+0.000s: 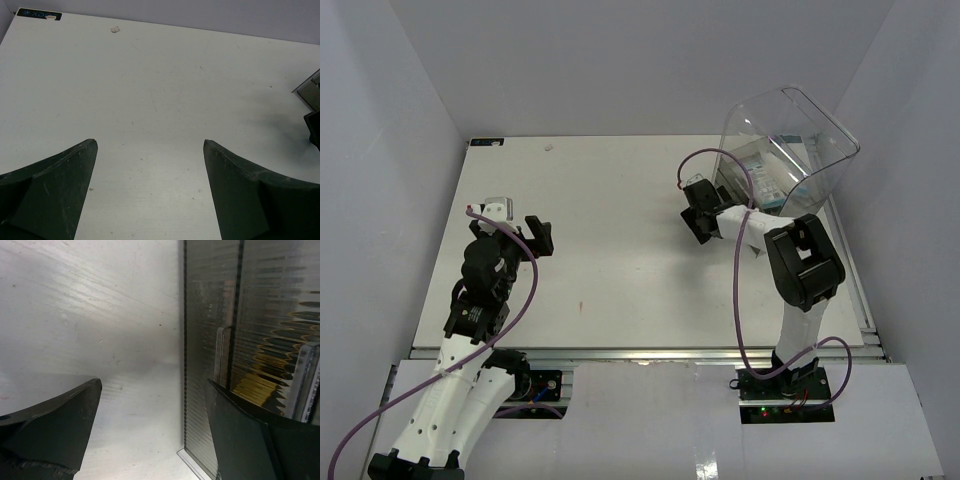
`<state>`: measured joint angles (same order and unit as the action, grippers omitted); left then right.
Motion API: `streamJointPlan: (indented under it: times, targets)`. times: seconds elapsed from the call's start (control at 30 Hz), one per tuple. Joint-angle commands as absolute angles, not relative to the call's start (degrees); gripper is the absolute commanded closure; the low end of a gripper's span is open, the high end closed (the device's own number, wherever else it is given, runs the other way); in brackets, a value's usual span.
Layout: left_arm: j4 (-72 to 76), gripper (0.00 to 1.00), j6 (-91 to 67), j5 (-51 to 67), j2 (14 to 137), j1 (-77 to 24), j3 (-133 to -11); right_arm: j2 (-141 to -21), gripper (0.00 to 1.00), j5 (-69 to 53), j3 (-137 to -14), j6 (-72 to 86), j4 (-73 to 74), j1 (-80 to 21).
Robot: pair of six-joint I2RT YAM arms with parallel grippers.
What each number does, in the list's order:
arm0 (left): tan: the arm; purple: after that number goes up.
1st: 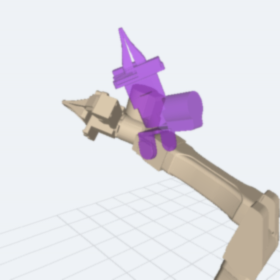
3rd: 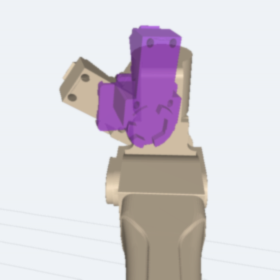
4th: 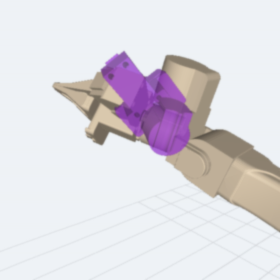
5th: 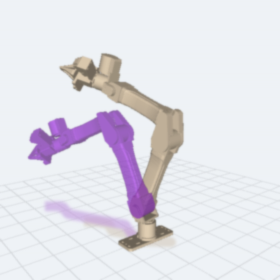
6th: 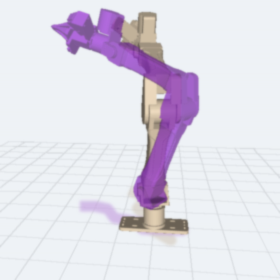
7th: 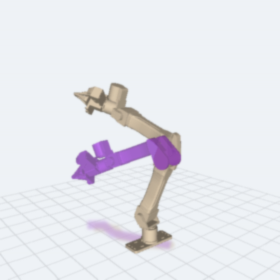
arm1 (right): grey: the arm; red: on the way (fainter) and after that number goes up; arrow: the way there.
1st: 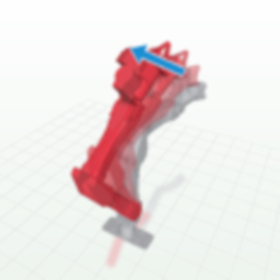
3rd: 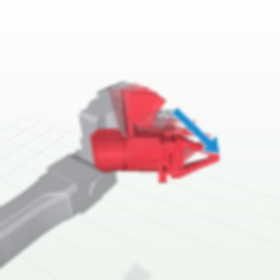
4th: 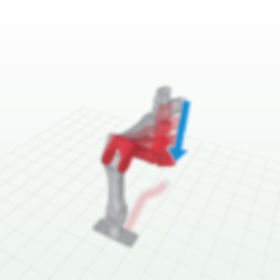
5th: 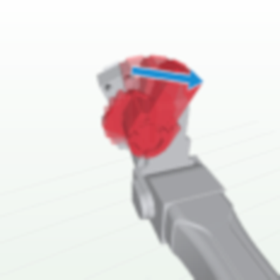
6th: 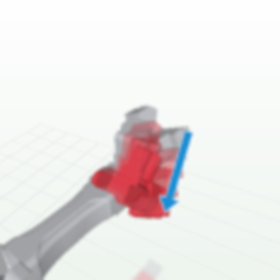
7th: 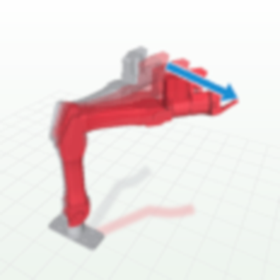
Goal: Organize the makeup
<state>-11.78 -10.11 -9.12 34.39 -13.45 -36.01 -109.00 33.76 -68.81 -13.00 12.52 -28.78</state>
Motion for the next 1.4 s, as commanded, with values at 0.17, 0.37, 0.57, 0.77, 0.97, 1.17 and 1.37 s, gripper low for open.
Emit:
streamJointPlan:
  times: [0.17,0.37,0.57,0.77,0.97,1.17,1.37]
  targets:
    - [-11.43,0.02,-10.02,-8.13,34.10,-13.25,-36.39,-95.09,0.10,-2.54,-66.95,-24.26,21.75,-28.54]
    - [-11.30,0.02,-10.02,-7.48,34.19,-13.25,-36.45,-80.77,0.10,-8.15,-63.03,-24.99,20.22,-27.87]
    - [-10.75,0.02,-10.17,-4.21,34.23,-13.18,-36.28,-66.40,0.10,-11.95,-57.17,-24.54,18.54,-24.10]
    - [-9.82,0.02,-10.09,2.37,35.34,-13.34,-36.11,-51.71,0.10,-7.05,-48.74,-19.15,14.95,-23.55]
    - [-9.14,0.02,-9.93,8.61,37.46,-13.27,-35.81,-40.05,0.10,-0.81,-39.88,-17.18,13.52,-22.75]
    - [-8.88,0.02,-9.61,11.40,39.01,-13.27,-35.77,-31.24,0.10,-0.69,-32.64,-14.40,11.09,-18.93]
    - [-8.84,0.02,-9.49,12.89,39.96,-13.30,-35.86,-27.07,0.10,-1.76,-30.32,-10.99,9.49,-15.80]
